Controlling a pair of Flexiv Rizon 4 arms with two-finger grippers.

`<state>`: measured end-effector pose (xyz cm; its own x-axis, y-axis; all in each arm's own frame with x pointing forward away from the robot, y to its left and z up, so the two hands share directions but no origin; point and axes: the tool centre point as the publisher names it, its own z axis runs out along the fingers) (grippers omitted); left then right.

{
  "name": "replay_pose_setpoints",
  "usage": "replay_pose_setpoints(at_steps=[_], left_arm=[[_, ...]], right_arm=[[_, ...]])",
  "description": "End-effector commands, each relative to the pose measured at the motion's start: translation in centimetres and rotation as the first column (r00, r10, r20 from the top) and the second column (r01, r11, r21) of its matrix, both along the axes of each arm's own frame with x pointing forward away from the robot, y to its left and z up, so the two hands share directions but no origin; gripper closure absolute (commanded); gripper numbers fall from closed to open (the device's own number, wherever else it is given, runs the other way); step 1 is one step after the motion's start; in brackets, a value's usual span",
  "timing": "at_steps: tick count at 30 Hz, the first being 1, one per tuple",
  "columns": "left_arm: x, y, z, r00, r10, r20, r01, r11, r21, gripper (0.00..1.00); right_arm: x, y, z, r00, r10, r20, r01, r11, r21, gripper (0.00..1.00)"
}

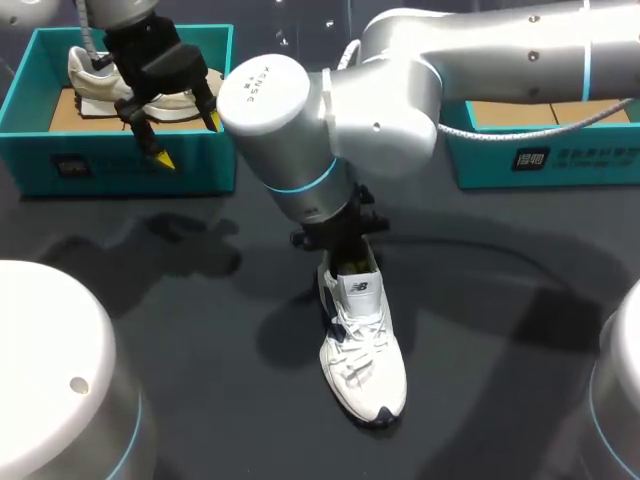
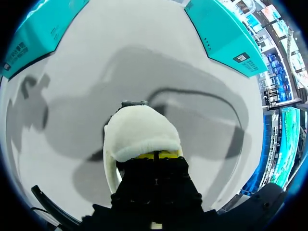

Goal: Take the shoe out of the shoebox, open the shoe tongue, remove and reinsert the insole, then place the shoe into the shoebox

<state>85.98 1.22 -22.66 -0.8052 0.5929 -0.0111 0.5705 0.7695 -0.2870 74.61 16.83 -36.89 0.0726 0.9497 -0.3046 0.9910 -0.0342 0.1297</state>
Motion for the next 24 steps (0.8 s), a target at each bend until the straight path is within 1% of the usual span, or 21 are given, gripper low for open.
replay_pose_setpoints(at_steps=[1,4,10,14,19,24], left_arm=[[0.0,0.0,0.0,1.000,-0.001,0.000,0.001,1.000,0.003,0.00],[0.0,0.0,0.0,1.000,-0.001,0.000,0.001,1.000,0.003,0.00],[0.0,0.0,0.0,1.000,-0.001,0.000,0.001,1.000,0.003,0.00],[0.0,0.0,0.0,1.000,-0.001,0.000,0.001,1.000,0.003,0.00],[0.0,0.0,0.0,1.000,-0.001,0.000,0.001,1.000,0.003,0.00],[0.0,0.0,0.0,1.000,-0.001,0.000,0.001,1.000,0.003,0.00]], right_arm=[[-1.3,1.2,2.3,0.994,-0.070,0.086,0.075,0.996,-0.047,1.00],[-1.4,1.3,2.4,0.995,-0.076,0.071,0.082,0.993,-0.087,1.00],[-2.0,0.7,1.1,0.994,-0.086,0.060,0.092,0.989,-0.117,1.00],[-2.1,0.4,0.4,0.995,-0.083,0.058,0.088,0.992,-0.093,1.00],[-1.5,0.5,-0.9,0.997,-0.063,0.045,0.065,0.997,-0.051,1.00],[-1.2,0.0,-2.9,0.998,-0.063,0.012,0.063,0.998,-0.003,1.00]])
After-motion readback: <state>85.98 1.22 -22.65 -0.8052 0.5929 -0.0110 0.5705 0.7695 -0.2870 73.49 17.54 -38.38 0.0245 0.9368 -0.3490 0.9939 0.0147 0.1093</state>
